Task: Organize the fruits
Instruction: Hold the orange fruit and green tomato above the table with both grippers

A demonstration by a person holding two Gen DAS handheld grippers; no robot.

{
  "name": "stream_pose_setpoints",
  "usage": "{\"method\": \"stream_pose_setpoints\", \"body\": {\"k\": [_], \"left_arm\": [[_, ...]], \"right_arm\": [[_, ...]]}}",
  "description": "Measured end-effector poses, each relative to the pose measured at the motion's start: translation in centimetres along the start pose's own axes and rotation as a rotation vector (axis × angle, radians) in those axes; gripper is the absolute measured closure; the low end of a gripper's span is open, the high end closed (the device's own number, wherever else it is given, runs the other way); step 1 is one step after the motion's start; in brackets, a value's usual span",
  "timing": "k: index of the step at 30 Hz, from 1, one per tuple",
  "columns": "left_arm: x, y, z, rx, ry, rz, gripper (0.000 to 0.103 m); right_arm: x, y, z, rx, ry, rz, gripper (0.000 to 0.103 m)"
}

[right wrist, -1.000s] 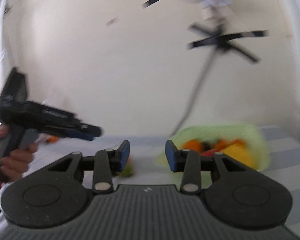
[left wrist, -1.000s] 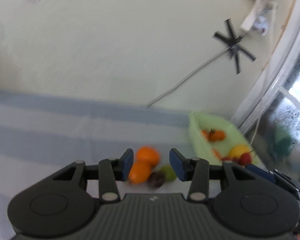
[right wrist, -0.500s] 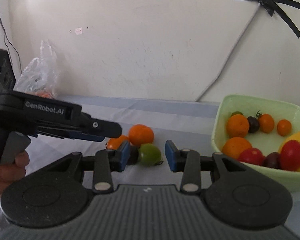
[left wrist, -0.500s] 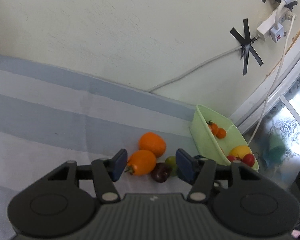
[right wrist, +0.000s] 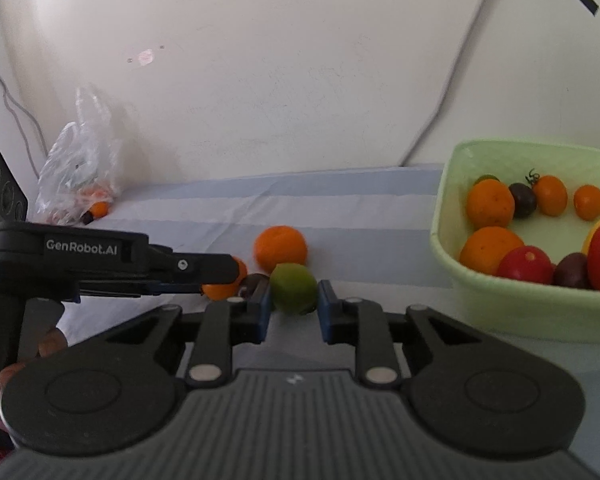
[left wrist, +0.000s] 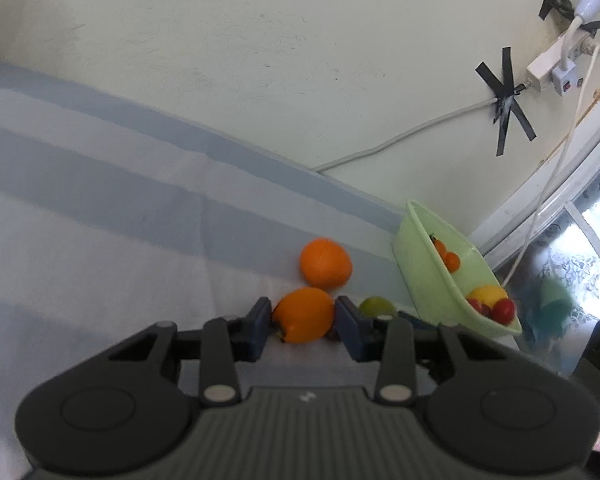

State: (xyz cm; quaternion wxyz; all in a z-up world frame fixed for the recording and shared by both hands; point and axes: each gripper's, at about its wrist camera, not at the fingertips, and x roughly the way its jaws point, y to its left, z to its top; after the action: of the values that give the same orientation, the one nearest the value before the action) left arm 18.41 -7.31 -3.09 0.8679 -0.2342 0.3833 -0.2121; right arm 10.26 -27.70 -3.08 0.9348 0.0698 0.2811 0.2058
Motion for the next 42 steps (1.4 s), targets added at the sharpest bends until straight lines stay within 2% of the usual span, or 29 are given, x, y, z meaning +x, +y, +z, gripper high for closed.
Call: {"method": "stream_pose_setpoints", "body": {"k": [5, 11, 14, 17, 21, 24, 28, 32, 36, 37, 38, 42], "left_arm": [[-3.5, -0.3, -2.1, 0.005, -0.021, -0.042, 0.068], [-6.4, -2.7, -6.0, 0.104, -0.004, -0.037, 0.068], [-6.9, -3.9, -7.8, 0.164, -0.006, 0.006, 0.068], [-6.9, -4.9, -9.1, 0.219, -0.024, 0.065, 0.067], [-7.1, -6.0, -10.6, 0.305, -0.097, 0.134, 0.063], [-7.3, -7.1, -11.2, 0.367, -0.132, 0.185, 0.063], [-7.1, -7.5, -11.4, 0.391, -0.128, 0.204, 0.061], [-7.2, -7.4, -11.5, 0.385, -0.135, 0.205, 0.061], [-7.1, -7.6, -11.7, 0.397, -0.137, 0.213, 0.061], [-7.0, -7.7, -11.7, 0.402, -0.134, 0.215, 0.061], [-6.9, -7.7, -11.8, 0.407, -0.129, 0.215, 0.061], [-6.6, -8.1, -11.9, 0.431, -0.117, 0.221, 0.062]], "right_arm": [[-3.0, 0.7, -1.0, -0.037, -0.012, 0.024, 0.077], [-6.7, 1.1, -4.1, -0.044, -0.014, 0.037, 0.083], [-7.6, 1.6, -5.4, -0.061, -0.021, 0.006, 0.083], [-6.8, 2.4, -6.1, -0.082, -0.007, -0.015, 0.082], [-6.1, 3.0, -6.4, -0.107, -0.01, -0.036, 0.082], [-6.1, 3.1, -6.3, -0.11, -0.027, -0.045, 0.075], [-6.2, 3.1, -6.2, -0.149, -0.028, -0.043, 0.059], [-5.1, 3.5, -5.1, -0.193, -0.033, -0.03, 0.059], [-3.4, 3.1, -4.6, -0.184, 0.019, 0.001, 0.06], [-3.2, 3.0, -4.7, -0.173, 0.03, 0.008, 0.062], [-3.4, 3.0, -4.9, -0.168, 0.026, 0.012, 0.07], [-5.0, 3.2, -5.7, -0.183, -0.01, -0.035, 0.072]]}}
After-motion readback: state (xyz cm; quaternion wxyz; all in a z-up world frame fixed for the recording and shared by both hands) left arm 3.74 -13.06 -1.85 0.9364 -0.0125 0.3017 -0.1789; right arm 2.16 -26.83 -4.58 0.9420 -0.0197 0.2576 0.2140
